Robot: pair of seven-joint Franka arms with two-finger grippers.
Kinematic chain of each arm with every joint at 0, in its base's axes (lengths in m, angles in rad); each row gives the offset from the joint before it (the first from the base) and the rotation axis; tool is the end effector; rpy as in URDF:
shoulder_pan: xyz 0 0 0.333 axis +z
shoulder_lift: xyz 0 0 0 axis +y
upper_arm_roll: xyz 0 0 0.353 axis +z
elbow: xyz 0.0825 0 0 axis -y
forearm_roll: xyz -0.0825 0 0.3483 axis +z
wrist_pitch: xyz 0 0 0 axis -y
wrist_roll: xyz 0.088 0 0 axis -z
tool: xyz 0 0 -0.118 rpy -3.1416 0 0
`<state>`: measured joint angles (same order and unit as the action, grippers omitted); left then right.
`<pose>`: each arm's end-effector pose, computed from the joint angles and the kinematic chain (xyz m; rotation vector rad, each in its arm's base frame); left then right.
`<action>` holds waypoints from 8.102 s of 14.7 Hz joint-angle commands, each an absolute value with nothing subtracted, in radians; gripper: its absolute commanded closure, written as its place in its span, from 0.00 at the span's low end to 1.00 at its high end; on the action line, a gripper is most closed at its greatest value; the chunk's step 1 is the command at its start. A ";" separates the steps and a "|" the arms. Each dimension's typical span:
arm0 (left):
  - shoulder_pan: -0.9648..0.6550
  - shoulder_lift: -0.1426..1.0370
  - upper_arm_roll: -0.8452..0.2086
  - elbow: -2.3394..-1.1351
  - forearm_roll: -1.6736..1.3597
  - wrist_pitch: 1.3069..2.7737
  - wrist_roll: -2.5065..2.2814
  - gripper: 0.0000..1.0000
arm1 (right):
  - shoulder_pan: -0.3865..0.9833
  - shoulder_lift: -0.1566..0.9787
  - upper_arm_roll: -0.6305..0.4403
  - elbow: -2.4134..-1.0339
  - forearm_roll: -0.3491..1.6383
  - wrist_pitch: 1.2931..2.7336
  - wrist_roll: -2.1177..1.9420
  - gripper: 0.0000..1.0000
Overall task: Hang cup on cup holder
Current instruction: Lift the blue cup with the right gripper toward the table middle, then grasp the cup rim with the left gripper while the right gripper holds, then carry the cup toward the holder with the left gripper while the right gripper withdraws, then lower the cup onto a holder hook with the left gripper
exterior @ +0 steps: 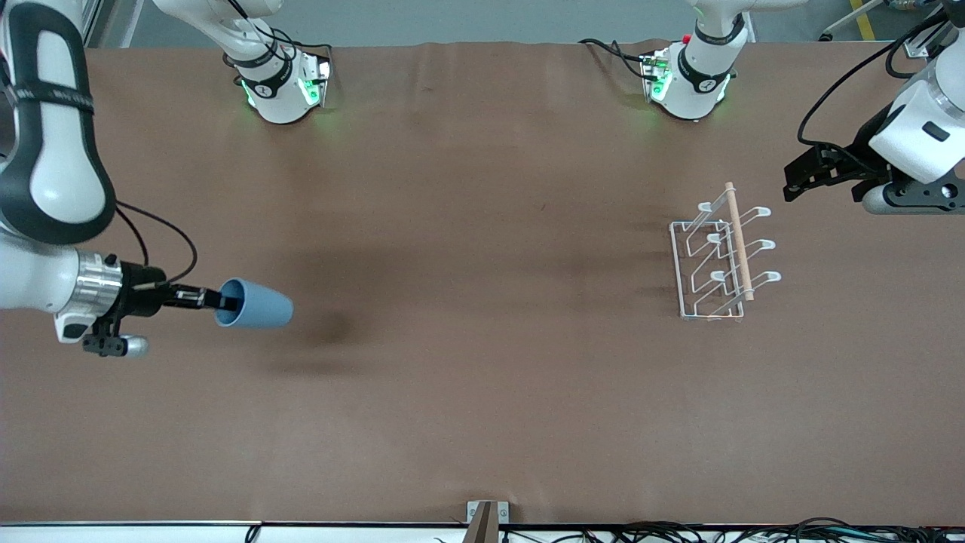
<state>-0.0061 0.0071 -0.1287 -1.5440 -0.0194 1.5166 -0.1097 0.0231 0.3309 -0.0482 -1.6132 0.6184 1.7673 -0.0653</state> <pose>0.5105 -0.0713 0.6538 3.1249 -0.0404 -0.0573 0.6208 0.0454 0.4745 -2.5443 0.1756 0.1888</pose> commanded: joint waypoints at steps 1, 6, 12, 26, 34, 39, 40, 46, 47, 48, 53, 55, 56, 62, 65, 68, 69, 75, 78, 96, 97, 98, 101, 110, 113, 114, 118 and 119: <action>-0.026 0.017 -0.136 -1.519 -0.029 1.482 -0.060 0.00 | 0.105 0.238 -0.054 -1.721 0.789 1.787 -0.064 0.99; -0.144 0.041 -0.230 -1.470 -0.064 1.486 -0.057 0.00 | 0.199 0.233 -0.052 -1.721 1.070 1.786 -0.061 0.99; -0.414 0.165 -0.310 -1.318 -0.061 1.659 -0.069 0.00 | 0.288 0.238 -0.054 -1.724 1.304 1.790 -0.061 1.00; -0.578 0.379 -0.299 -1.243 0.043 2.134 0.334 0.01 | 0.377 0.242 -0.055 -1.779 1.335 1.862 -0.074 1.00; -0.574 0.468 -0.299 -1.244 0.051 2.175 0.417 0.01 | 0.379 0.241 -0.055 -1.810 1.325 1.848 -0.080 0.98; -0.575 0.500 -0.302 -1.249 0.049 2.148 0.451 0.01 | 0.377 0.239 -0.055 -1.809 1.325 1.848 -0.078 0.97; -0.575 0.505 -0.304 -1.247 0.046 2.148 0.460 0.03 | 0.377 0.239 -0.055 -1.809 1.325 1.848 -0.078 0.96; -0.575 0.505 -0.304 -1.246 0.043 2.146 0.465 0.37 | 0.377 0.236 -0.055 -1.809 1.325 1.848 -0.075 0.95; -0.575 0.503 -0.304 -1.246 0.041 2.145 0.463 0.37 | 0.377 0.236 -0.055 -1.809 1.325 1.848 -0.074 0.95; -0.572 0.499 -0.304 -1.246 0.038 2.135 0.463 0.35 | 0.377 0.236 -0.055 -1.809 1.325 1.848 -0.072 0.92; -0.557 0.468 -0.304 -1.241 0.040 1.979 0.462 0.35 | 0.371 0.232 -0.058 -1.807 1.324 1.844 -0.061 0.00; -0.543 0.453 -0.299 -1.241 0.043 1.910 0.465 0.34 | 0.373 0.226 -0.063 -1.807 1.312 1.851 -0.055 0.00; -0.525 0.445 -0.304 -1.241 0.043 1.892 0.465 0.34 | 0.371 0.216 -0.063 -1.807 1.293 1.858 -0.054 0.00; -0.468 0.423 -0.290 -1.241 0.137 1.698 0.478 0.33 | 0.341 0.137 -0.083 -1.809 0.953 1.966 -0.052 0.00; -0.433 0.425 -0.290 -1.244 0.309 1.588 0.550 0.32 | 0.261 0.097 -0.086 -1.807 0.812 1.956 -0.017 0.00; -0.405 0.437 -0.290 -1.256 0.490 1.452 0.635 0.32 | 0.181 0.065 -0.087 -1.792 0.630 1.905 -0.018 0.00; -0.405 0.439 -0.290 -1.279 0.565 1.412 0.673 0.32 | 0.158 0.054 -0.087 -1.784 0.562 1.890 -0.018 0.00; -0.327 0.449 -0.290 -1.405 0.833 1.396 0.868 0.32 | 0.089 0.015 -0.087 -1.718 0.117 1.867 -0.014 0.00; -0.330 0.449 -0.290 -1.523 0.957 1.390 0.859 0.32 | 0.060 0.021 -0.089 -1.613 0.022 1.833 -0.012 0.00; -0.324 0.640 -0.290 -1.678 1.147 1.244 0.698 0.32 | 0.020 -0.014 -0.089 -1.462 0.023 1.414 0.127 0.00; -0.325 0.643 -0.288 -1.680 1.152 1.244 0.696 0.32 | 0.018 -0.017 -0.089 -1.462 0.023 1.422 0.127 0.00; -0.324 0.650 -0.290 -1.678 1.155 1.244 0.696 0.32 | 0.017 -0.017 -0.090 -1.462 0.023 1.431 0.127 0.00; -0.328 0.673 -0.290 -1.678 1.190 1.244 0.696 0.30 | 0.017 -0.023 -0.091 -1.468 0.023 1.439 0.124 0.00; -0.339 0.664 -0.296 -1.663 1.198 1.244 0.652 0.00 | 0.015 -0.031 -0.091 -1.471 0.021 1.427 0.063 0.00; -0.333 0.591 -0.319 -1.605 1.190 1.250 0.632 0.00 | 0.015 -0.031 -0.089 -1.471 0.017 1.425 0.061 0.00; -0.318 0.565 -0.354 -1.573 1.181 1.258 0.632 0.00 | 0.017 -0.029 -0.089 -1.471 0.015 1.427 0.061 0.00; -0.261 0.515 -0.376 -1.311 0.877 1.262 0.495 0.00 | 0.018 -0.028 -0.089 -1.480 0.014 1.424 0.061 0.00; -0.230 0.515 -0.382 -1.258 0.791 1.262 0.421 0.00 | 0.018 -0.028 -0.089 -1.480 0.014 1.425 0.061 0.00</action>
